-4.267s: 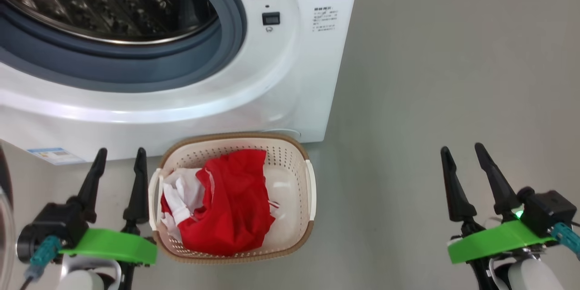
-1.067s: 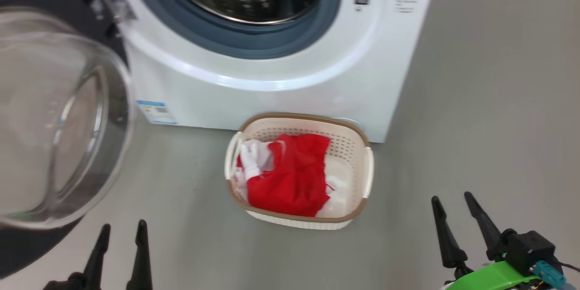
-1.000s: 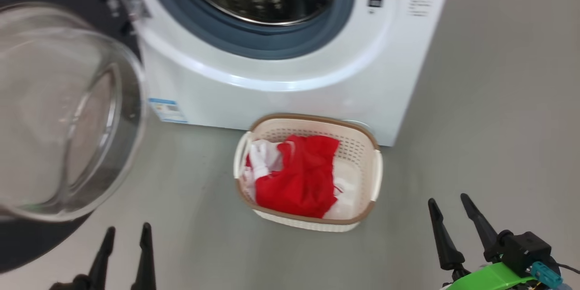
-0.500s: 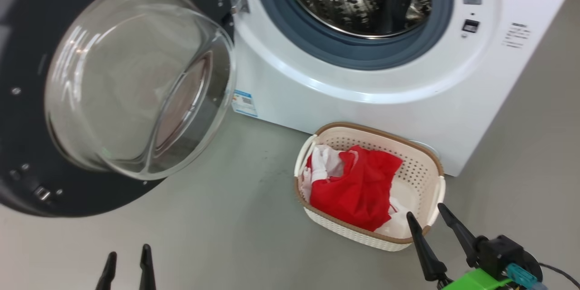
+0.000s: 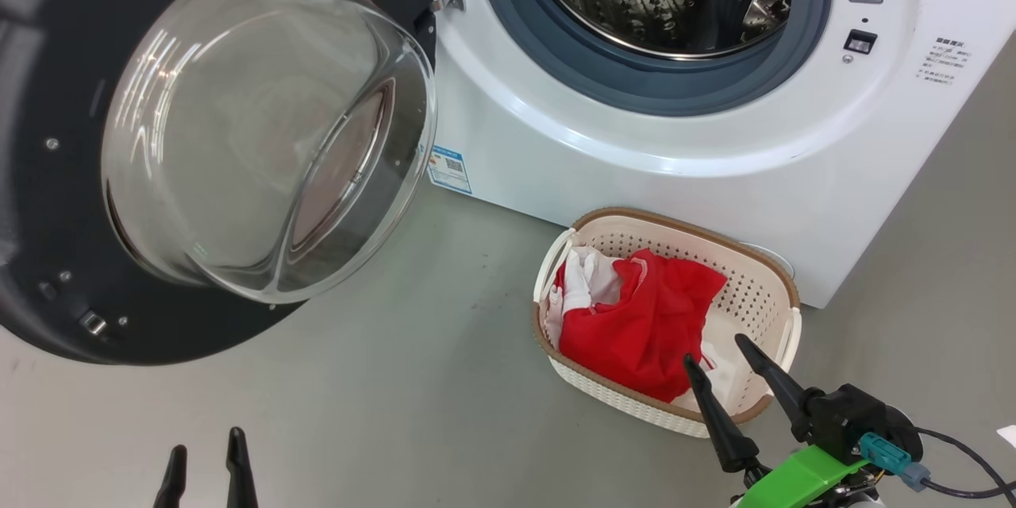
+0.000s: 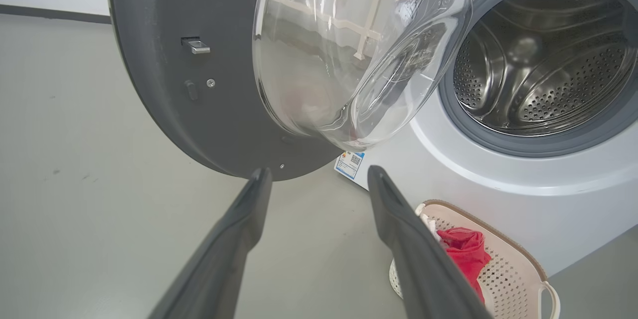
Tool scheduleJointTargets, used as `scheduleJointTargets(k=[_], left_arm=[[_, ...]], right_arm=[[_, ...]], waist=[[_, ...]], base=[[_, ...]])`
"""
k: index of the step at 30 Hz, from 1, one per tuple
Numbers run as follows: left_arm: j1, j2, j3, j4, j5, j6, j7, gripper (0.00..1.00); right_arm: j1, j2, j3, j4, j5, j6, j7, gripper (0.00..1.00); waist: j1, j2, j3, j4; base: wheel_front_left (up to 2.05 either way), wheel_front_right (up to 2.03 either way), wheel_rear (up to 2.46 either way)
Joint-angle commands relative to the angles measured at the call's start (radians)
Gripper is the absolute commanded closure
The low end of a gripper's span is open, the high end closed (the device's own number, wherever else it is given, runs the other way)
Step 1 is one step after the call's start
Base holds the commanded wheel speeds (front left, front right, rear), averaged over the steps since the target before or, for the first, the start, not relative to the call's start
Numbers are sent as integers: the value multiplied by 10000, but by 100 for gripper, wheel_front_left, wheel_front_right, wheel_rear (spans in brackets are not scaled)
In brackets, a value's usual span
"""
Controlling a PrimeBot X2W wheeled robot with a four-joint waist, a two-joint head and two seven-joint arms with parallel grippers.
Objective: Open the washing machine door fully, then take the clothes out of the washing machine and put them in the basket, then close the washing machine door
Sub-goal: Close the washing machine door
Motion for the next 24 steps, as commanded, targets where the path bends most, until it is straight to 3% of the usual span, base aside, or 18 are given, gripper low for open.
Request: scheduleJointTargets(k=[1,2,3,4,10,16,21,22,23,24], left_arm=[[-95,91,402,-280,-35,26,-23,0],[-132,91,435,-297,-103,-27,-23,32],[-191,91,516,-348,-152,-79,-23,74],[-262,91,631,-451,-148,-141,-23,100],[-1132,91,1701,-2087,709,-808,-23,100],[-2946,235,3488,-4181,1830,-1270,-23,100],[-4488,1692,3984,-3757,1278,-1312,-23,100],[-4488,1692,3984,-3757,1278,-1312,-23,100],[-5049,2273,4043,-3386,925,-1313,-23,100],[-5049,2273,4043,-3386,925,-1313,-23,100]], right_arm=[[-243,-35,194,-207,102,73,-65,0],[-212,-22,155,-204,108,73,-65,0],[-179,-4,108,-207,111,73,-65,0],[-137,21,52,-222,110,73,-65,0],[169,199,-364,-386,15,73,-65,0],[328,369,-772,-502,-51,73,-65,0],[380,497,-981,-627,-118,73,-65,0],[380,497,-981,-627,-118,73,-65,0],[419,537,-1077,-677,-147,73,-65,0],[419,537,-1077,-677,-147,73,-65,0]], waist=[[0,0,-19,-13],[0,0,-31,-21],[0,0,-45,-28],[0,0,-57,-37],[0,0,-37,-79],[0,0,-24,-107],[0,0,21,-143],[0,0,21,-143],[0,0,55,-154],[0,0,55,-154]], base=[[0,0,0],[0,0,0],[0,0,0],[0,0,0],[0,0,0],[0,0,0],[0,0,0],[0,0,0],[0,0,0],[0,0,0]])
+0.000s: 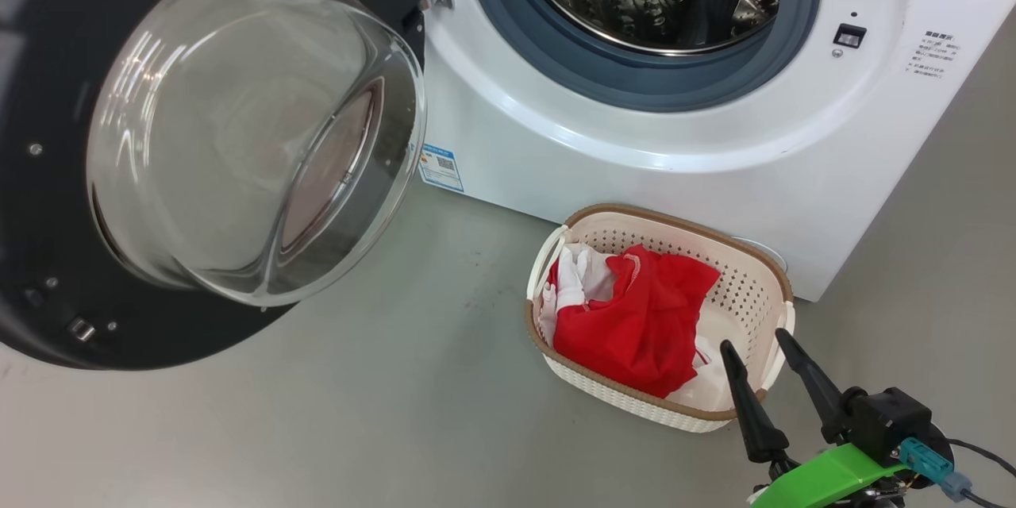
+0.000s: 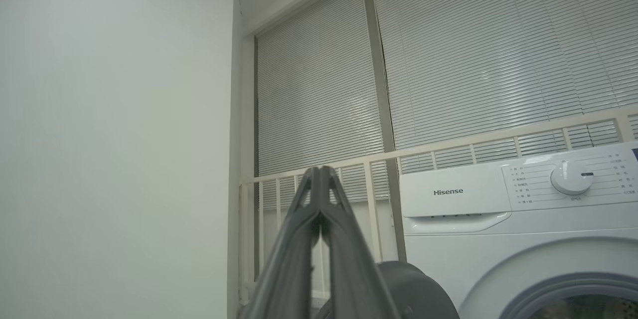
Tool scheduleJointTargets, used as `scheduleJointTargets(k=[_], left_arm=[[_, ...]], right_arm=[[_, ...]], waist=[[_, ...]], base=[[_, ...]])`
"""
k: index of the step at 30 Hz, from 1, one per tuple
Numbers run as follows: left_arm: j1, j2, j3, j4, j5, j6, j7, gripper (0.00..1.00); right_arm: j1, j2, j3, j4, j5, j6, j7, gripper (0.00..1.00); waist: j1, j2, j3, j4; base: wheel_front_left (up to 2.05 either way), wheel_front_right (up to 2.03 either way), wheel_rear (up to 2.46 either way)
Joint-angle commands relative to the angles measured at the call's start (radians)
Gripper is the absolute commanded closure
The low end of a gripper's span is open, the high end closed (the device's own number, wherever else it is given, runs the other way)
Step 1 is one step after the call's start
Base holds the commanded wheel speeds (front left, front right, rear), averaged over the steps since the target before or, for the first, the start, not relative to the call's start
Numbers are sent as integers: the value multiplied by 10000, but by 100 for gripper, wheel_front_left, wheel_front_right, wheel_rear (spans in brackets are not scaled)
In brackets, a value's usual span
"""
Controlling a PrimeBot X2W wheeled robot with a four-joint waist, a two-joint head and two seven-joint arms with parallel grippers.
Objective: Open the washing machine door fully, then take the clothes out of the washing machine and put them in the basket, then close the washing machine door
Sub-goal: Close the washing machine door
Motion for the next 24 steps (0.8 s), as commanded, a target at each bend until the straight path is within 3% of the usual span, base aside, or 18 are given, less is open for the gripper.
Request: scheduleJointTargets(k=[1,6,11,15,19,24], left_arm=[[-519,670,359,71,-226,-64,-26,100],[-1751,1577,686,2268,-1889,-65,-26,100],[-2791,2688,323,5682,-4383,-66,16,100],[-3477,3453,-174,8066,-6678,-66,1713,100],[-3858,4001,-333,9499,-8149,-66,3330,100],[-3857,4461,-847,10373,-8936,-66,5027,100]], right_arm=[[-19,20,131,-310,-110,73,-65,0],[50,74,-32,-435,-218,73,-65,0],[103,92,-221,-531,-316,73,-65,0],[133,104,-322,-588,-385,73,-65,0],[173,111,-405,-632,-419,73,-65,0],[252,119,-459,-698,-438,73,-65,0]], waist=[[0,-1,38,-6],[0,-1,218,5],[0,-1,330,32],[0,-1,395,-12],[0,-1,391,-81],[0,-1,337,-170]], base=[[0,0,0],[0,0,0],[0,0,0],[0,0,0],[0,0,0],[0,0,0]])
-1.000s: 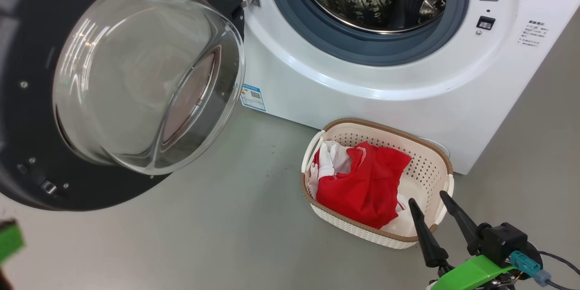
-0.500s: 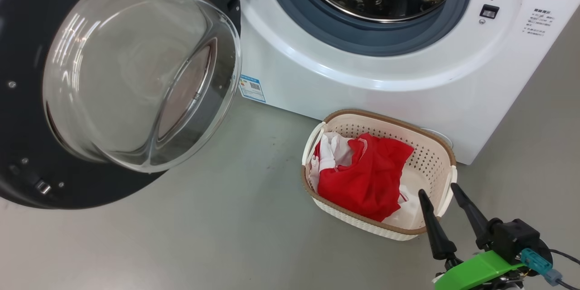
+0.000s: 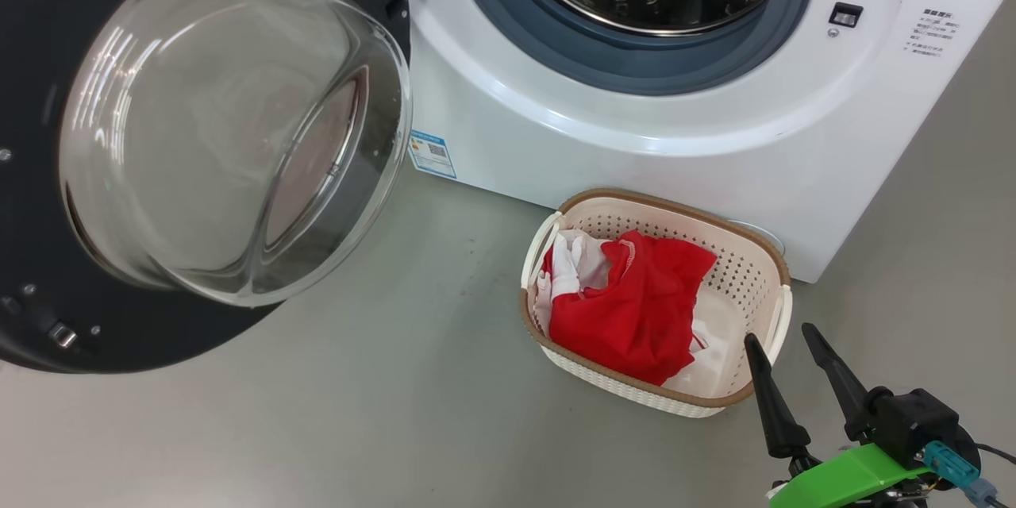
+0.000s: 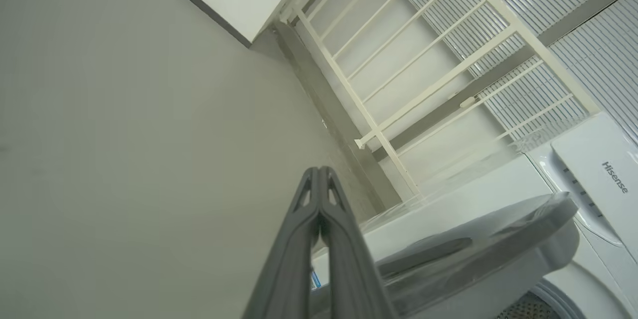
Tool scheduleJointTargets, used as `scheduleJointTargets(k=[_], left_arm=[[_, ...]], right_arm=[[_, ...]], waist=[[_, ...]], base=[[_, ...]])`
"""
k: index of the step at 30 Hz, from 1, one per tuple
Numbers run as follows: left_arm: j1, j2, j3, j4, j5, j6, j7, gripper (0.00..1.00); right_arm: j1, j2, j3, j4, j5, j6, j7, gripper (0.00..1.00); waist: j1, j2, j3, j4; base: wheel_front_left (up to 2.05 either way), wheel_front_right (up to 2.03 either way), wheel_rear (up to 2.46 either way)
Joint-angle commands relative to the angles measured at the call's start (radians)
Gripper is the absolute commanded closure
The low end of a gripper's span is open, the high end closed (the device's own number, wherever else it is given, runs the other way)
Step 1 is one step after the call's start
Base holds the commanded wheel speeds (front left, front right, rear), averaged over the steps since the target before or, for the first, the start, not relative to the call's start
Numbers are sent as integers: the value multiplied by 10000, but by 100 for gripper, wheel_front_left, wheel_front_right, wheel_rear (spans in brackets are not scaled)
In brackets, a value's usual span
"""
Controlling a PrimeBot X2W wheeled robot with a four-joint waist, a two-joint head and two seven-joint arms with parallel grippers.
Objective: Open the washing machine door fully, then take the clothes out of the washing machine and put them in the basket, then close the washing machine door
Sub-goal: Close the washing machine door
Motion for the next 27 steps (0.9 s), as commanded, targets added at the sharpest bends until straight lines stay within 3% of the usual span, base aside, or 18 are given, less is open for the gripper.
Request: scheduleJointTargets(k=[1,11,22,27], left_arm=[[-159,760,33,-116,-304,-66,561,100],[485,644,-786,-403,-1480,-67,3189,100],[1232,673,-1102,-1426,-2234,-67,4485,100],[1878,574,-1247,-2795,-2711,-67,5043,100]], right_arm=[[26,-10,180,-295,-116,73,-65,0],[130,-48,47,-511,-226,73,-65,0],[241,-42,-74,-697,-264,73,-65,0],[370,-9,-213,-741,-303,73,-65,0]], waist=[[0,0,-22,-37],[0,0,-72,-264],[0,0,-221,-419],[0,0,-420,-484]], base=[[0,0,0],[0,0,0],[0,0,0],[0,0,0]])
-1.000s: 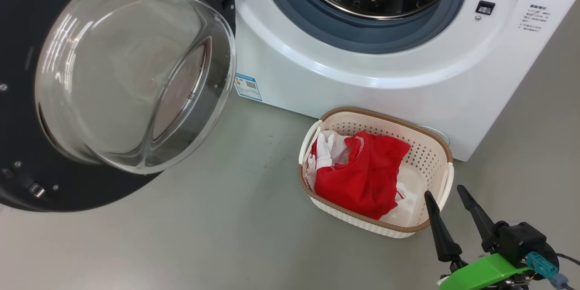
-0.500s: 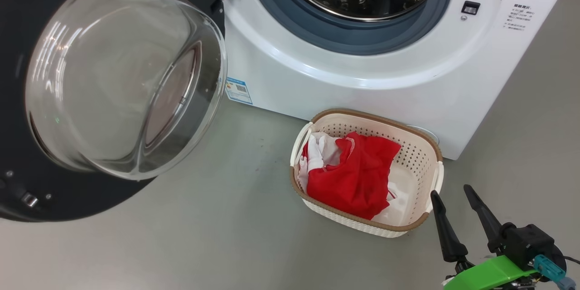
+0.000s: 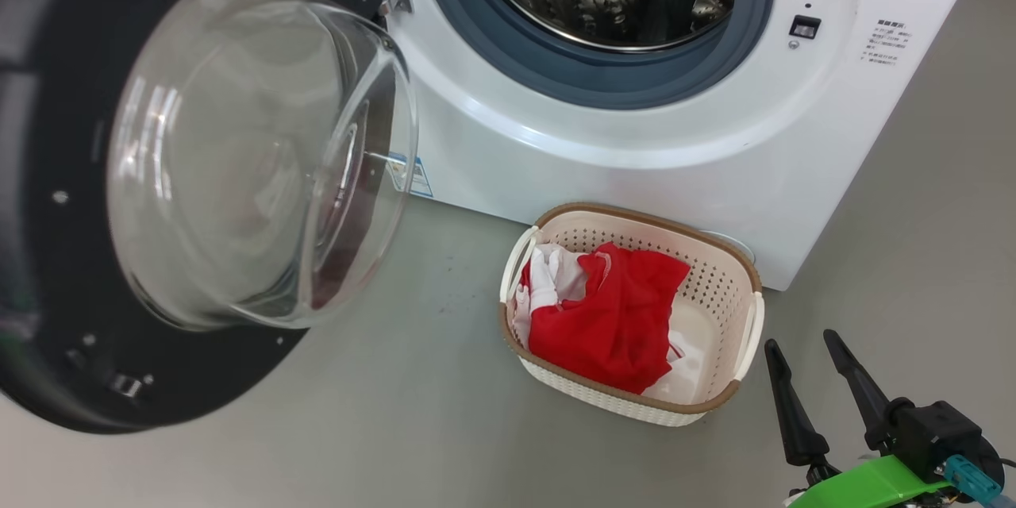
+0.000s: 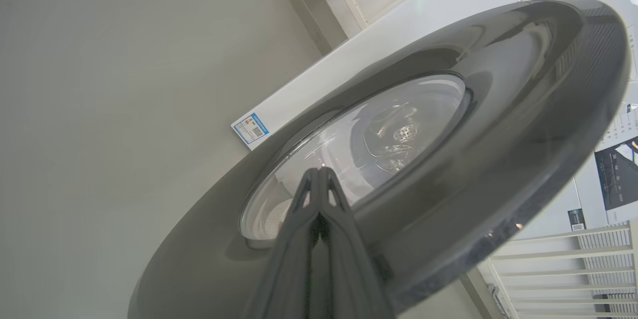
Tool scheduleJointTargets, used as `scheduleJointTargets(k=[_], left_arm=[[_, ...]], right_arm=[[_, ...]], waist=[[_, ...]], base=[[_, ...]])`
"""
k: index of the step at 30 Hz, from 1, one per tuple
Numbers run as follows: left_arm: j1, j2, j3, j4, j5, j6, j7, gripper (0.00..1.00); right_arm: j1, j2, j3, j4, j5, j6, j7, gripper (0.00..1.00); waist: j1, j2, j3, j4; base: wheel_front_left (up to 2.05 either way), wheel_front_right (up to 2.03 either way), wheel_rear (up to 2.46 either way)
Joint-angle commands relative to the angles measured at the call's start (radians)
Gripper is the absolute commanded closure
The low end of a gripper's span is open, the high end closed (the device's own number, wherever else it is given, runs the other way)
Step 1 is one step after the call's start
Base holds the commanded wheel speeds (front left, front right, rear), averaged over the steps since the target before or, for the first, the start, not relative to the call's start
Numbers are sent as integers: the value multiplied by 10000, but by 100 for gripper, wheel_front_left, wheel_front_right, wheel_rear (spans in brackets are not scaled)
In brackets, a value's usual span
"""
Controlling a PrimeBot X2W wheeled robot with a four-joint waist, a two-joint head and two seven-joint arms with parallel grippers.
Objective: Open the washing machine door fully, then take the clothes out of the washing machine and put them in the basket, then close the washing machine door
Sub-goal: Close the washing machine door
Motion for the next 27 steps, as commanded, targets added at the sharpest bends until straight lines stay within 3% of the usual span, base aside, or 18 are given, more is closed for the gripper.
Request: scheduleJointTargets(k=[1,14,27], left_arm=[[67,461,232,-426,-196,-69,202,100],[1143,82,92,-3310,-992,-69,1282,100],[755,-918,-520,-5324,-948,-69,1608,100]], right_arm=[[-25,-24,195,-277,-56,73,-65,0],[49,44,150,-294,51,73,-65,0],[-132,56,70,-392,118,73,-65,0]], waist=[[0,0,-57,-37],[0,0,-206,-475],[0,0,136,-1429]], base=[[0,0,0],[0,0,0],[0,0,0]])
